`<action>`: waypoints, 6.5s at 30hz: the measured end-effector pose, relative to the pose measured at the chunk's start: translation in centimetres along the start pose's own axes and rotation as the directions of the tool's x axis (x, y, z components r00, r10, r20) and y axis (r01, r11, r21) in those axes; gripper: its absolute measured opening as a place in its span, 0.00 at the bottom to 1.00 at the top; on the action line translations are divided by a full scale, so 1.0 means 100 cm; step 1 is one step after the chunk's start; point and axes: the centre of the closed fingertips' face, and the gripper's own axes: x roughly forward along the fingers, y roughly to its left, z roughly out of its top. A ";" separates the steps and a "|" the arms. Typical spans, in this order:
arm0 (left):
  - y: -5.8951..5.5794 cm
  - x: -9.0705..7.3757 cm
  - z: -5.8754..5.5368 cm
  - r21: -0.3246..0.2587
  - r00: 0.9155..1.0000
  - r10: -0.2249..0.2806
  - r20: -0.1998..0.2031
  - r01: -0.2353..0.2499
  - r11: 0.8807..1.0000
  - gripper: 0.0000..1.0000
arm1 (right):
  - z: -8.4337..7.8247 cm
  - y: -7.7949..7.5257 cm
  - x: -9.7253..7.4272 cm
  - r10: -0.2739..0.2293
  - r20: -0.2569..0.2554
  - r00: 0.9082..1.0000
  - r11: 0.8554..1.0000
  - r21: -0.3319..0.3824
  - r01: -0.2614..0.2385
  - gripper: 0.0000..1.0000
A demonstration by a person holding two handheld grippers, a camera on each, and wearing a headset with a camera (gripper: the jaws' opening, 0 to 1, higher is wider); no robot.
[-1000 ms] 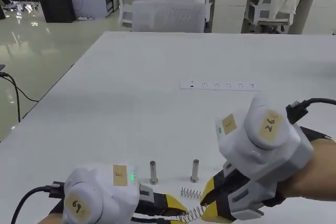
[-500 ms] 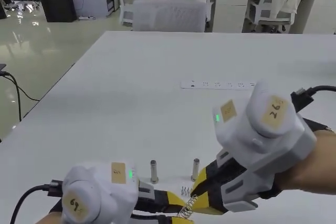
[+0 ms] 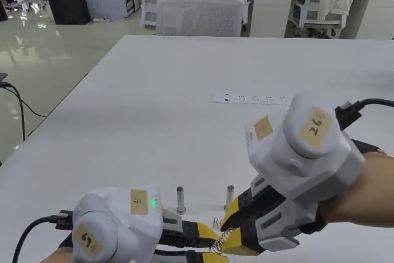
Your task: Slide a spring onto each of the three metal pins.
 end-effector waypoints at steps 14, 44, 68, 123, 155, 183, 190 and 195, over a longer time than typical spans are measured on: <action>0.000 -0.001 0.010 -0.009 1.000 0.000 0.030 0.001 1.000 0.02 | -0.005 -0.002 0.004 0.003 -0.020 1.000 1.000 0.001 -0.003 0.09; 0.017 -0.015 -0.013 -0.137 0.996 0.087 0.032 -0.082 0.987 0.21 | -0.027 -0.037 -0.020 -0.074 -0.081 0.994 0.996 0.043 0.078 0.08; 0.033 -0.044 -0.039 -0.256 0.971 0.235 0.030 -0.220 0.941 0.35 | -0.053 -0.092 -0.062 -0.172 -0.157 0.973 0.980 0.069 0.184 0.08; 0.041 -0.056 -0.045 -0.317 0.948 0.317 0.016 -0.296 0.901 0.61 | -0.104 -0.140 -0.037 -0.153 -0.355 0.922 0.977 0.084 0.195 0.08; 0.039 -0.054 -0.046 -0.319 0.950 0.312 0.014 -0.292 0.902 0.59 | -0.133 -0.144 -0.004 -0.121 -0.395 0.911 0.976 0.120 0.181 0.09; 0.038 -0.051 -0.045 -0.306 0.955 0.297 0.013 -0.279 0.910 0.58 | -0.119 -0.141 -0.019 -0.189 -0.336 0.923 0.969 0.091 0.232 0.25; 0.037 -0.051 -0.044 -0.302 0.956 0.292 0.016 -0.274 0.913 0.58 | -0.095 -0.134 -0.022 -0.197 -0.275 0.941 0.969 0.089 0.229 0.25; 0.037 -0.051 -0.043 -0.298 0.957 0.290 0.019 -0.271 0.915 0.57 | -0.083 -0.125 -0.017 -0.182 -0.248 0.952 0.974 0.088 0.209 0.25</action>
